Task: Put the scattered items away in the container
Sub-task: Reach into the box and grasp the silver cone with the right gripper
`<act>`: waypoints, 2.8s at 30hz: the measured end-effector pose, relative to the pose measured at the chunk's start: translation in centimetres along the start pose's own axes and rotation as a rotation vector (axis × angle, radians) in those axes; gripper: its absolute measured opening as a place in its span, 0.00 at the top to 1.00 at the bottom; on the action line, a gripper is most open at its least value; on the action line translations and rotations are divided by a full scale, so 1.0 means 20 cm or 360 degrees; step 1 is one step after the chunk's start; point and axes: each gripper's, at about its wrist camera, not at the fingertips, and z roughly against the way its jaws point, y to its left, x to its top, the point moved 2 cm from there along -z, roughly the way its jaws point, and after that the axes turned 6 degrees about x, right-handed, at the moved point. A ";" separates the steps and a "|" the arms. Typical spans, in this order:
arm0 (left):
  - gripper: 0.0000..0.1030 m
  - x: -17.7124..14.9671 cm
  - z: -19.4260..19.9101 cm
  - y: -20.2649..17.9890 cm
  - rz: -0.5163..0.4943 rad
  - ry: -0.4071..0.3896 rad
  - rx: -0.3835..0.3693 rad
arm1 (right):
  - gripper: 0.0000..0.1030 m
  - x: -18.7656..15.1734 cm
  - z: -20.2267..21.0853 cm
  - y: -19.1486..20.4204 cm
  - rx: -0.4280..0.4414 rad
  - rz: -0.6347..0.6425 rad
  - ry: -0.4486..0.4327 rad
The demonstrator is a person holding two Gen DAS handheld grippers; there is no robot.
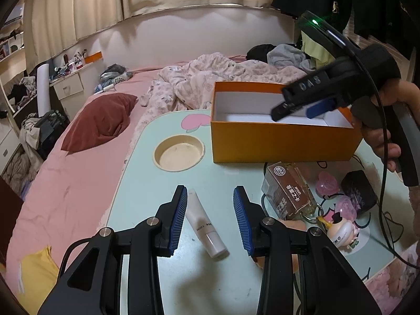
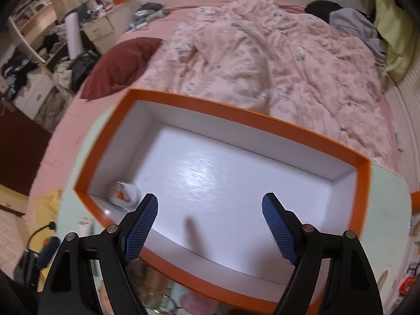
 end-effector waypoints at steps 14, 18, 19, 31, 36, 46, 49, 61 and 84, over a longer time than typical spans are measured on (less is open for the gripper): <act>0.63 0.00 0.00 0.03 0.0023 0.0015 0.0015 | 0.21 0.10 -0.16 0.27 0.0315 0.0077 0.0143; 0.63 -0.01 0.00 0.03 0.0013 0.0015 0.0013 | 0.21 0.11 -0.20 0.27 0.0292 0.0073 0.0179; 0.63 -0.01 0.00 0.03 0.0012 0.0014 0.0015 | 0.21 0.11 -0.21 0.26 0.0302 0.0066 0.0201; 0.63 -0.01 -0.01 0.02 0.0002 0.0029 0.0007 | 0.21 0.12 -0.31 0.23 0.0289 0.0113 0.0409; 0.63 0.00 0.01 0.01 0.0022 0.0013 -0.0023 | 0.21 0.13 -0.33 0.23 0.0294 0.0143 0.0477; 0.63 0.00 0.03 -0.02 0.0003 0.0007 -0.0035 | 0.40 0.15 -0.33 0.18 0.0299 0.0079 0.0472; 0.63 0.00 0.03 -0.02 0.0005 0.0010 -0.0032 | 0.40 0.15 -0.32 0.17 0.0292 0.0083 0.0454; 0.63 0.00 0.03 -0.03 -0.0008 0.0014 -0.0039 | 0.54 0.16 -0.27 0.20 0.0137 0.0185 0.0393; 0.63 -0.01 0.04 -0.05 -0.0015 0.0002 -0.0062 | 0.50 0.10 -0.34 0.13 -0.0067 0.0140 0.0695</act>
